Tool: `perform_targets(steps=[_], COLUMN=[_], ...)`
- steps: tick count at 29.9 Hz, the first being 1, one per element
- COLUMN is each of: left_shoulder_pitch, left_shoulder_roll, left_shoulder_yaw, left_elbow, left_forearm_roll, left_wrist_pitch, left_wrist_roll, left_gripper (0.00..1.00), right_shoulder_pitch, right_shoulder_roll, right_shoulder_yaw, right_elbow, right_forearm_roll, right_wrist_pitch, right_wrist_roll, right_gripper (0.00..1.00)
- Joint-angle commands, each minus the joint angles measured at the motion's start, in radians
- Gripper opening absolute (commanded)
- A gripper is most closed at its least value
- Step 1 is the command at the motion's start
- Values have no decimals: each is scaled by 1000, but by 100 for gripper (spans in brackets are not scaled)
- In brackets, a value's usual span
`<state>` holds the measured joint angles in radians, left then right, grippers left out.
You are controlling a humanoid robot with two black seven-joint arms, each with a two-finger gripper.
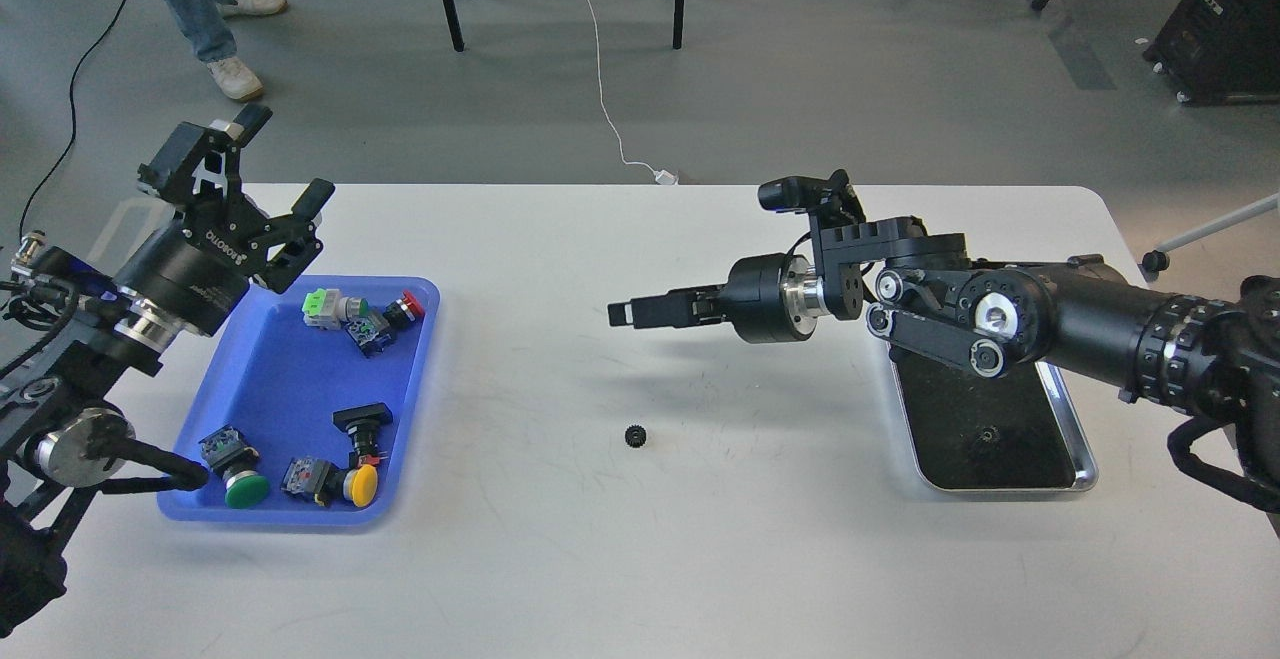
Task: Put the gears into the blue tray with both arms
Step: 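Open the right gripper to set the part down, then retract, then reach the left gripper toward the black part on the table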
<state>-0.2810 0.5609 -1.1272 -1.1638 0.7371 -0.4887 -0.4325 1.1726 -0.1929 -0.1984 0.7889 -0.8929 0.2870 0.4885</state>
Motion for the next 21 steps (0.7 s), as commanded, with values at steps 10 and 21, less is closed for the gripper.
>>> perform_targets(steps=[10, 21], left_shoulder_pitch=[-107, -463], left_shoulder_roll=[-7, -21], left_shoulder_yaw=[65, 742], left_elbow=[-180, -189], left_forearm_roll=[823, 1211], left_wrist_pitch=[0, 75], left_wrist_roll=[-56, -56], left_gripper=[98, 98], right_shoulder_pitch=[-412, -579], right_shoulder_roll=[-149, -240], right_shoulder_yaw=[634, 735], right_elbow=[33, 67], right_forearm_roll=[583, 680], right_wrist_pitch=[107, 169], right_wrist_roll=[0, 0], right_gripper=[97, 97])
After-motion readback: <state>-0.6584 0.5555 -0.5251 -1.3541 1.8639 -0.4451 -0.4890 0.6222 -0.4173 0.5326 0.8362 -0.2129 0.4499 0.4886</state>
